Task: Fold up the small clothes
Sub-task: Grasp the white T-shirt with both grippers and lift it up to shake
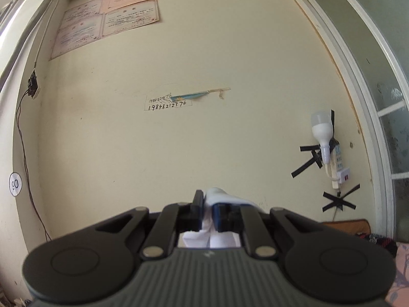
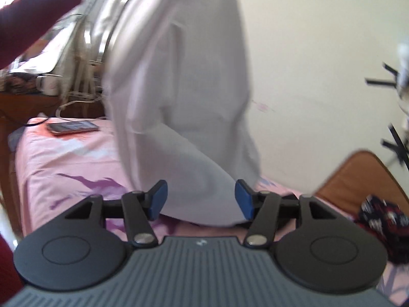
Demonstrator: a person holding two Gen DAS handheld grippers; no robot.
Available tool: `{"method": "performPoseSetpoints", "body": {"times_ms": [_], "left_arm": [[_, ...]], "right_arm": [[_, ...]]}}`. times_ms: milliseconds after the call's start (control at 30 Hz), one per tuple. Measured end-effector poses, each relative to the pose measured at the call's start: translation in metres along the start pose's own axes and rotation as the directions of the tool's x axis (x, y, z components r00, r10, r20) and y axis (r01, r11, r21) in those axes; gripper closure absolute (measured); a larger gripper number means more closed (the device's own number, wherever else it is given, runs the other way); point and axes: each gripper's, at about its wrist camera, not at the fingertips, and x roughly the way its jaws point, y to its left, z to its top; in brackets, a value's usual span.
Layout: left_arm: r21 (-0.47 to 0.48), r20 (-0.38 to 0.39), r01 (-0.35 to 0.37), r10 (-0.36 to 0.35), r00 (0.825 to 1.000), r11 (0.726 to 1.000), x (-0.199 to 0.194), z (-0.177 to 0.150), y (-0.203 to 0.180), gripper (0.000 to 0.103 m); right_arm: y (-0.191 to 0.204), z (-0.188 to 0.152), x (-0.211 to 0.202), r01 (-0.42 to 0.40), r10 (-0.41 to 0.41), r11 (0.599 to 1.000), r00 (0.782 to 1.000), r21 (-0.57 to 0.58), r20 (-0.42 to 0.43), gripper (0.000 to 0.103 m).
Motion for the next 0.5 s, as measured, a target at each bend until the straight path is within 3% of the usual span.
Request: {"method": "performPoseSetpoints", "body": {"times_ms": [133, 200, 333, 400, 500], "left_arm": [[-0.039, 0.020, -0.032, 0.033, 0.999, 0.999, -0.008, 0.021, 0.000, 0.095], [-0.054, 0.032, -0.051, 0.053, 0.998, 0.997, -0.014, 0.032, -0.002, 0.095], [-0.116, 0.033, -0.069, 0.073, 0.997, 0.991, -0.021, 0.052, -0.002, 0.095], [-0.131, 0.039, -0.073, 0.079, 0.996, 0.989, -0.025, 0.058, -0.001, 0.095], [-0.135, 0.049, -0.094, 0.101, 0.994, 0.986, -0.035, 0.067, -0.003, 0.095]], "right_arm": [[0.015, 0.011, -0.005, -0.091, 0.092, 0.995, 0.995, -0.028, 0.039, 0.038], [0.028, 0.013, -0.003, -0.087, 0.091, 0.994, 0.994, -0.065, 0.065, 0.025], [0.057, 0.013, 0.006, -0.051, 0.065, 0.990, 0.992, -0.129, 0.110, 0.021], [0.069, 0.017, 0.018, 0.006, 0.016, 0.986, 0.991, -0.167, 0.132, 0.023], [0.074, 0.023, 0.039, 0.188, -0.150, 0.963, 0.969, -0.195, 0.194, 0.024]]}}
